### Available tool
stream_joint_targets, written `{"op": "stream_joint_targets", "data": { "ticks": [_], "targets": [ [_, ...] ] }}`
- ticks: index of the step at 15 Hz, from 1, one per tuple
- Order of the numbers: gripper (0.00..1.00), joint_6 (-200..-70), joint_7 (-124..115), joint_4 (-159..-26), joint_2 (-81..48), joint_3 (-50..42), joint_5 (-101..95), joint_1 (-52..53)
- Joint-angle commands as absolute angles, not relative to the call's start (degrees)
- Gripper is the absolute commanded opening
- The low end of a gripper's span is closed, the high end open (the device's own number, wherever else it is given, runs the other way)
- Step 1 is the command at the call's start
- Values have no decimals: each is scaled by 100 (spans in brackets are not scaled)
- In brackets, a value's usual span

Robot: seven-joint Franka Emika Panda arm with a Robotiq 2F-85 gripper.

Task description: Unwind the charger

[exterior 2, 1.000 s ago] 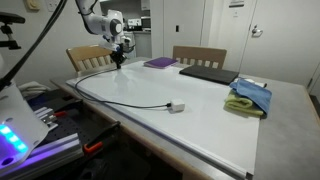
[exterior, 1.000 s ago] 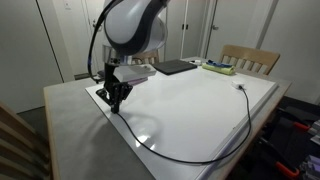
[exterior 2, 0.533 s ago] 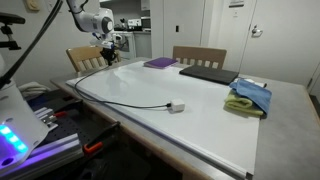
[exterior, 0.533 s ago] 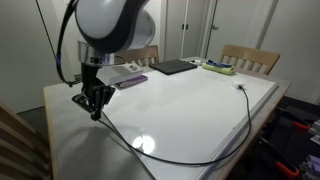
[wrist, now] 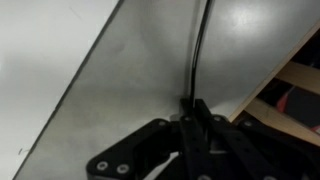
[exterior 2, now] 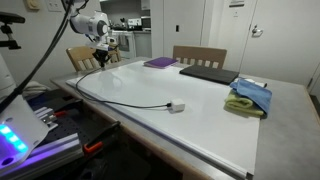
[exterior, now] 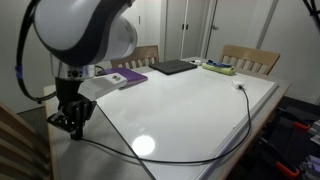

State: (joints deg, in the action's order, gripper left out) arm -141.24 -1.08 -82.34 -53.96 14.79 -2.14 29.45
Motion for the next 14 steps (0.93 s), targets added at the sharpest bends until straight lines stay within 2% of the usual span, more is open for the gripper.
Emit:
{"op": "stream_joint_targets", "data": {
  "ticks": [1, 4, 5, 7, 14],
  "targets": [
    [2, -13723, 247, -7609, -5788, 1566, -283, 2957],
    [2, -13511, 294, -7334, -5904, 1544, -264, 2984],
    [34, -13446, 294, -7267, -5932, 1540, -251, 2977],
    [42, -13305, 277, -7129, -5940, 1511, -249, 2958],
    [90, -12832, 249, -7176, -5542, 1477, -179, 2702]
  ]
}}
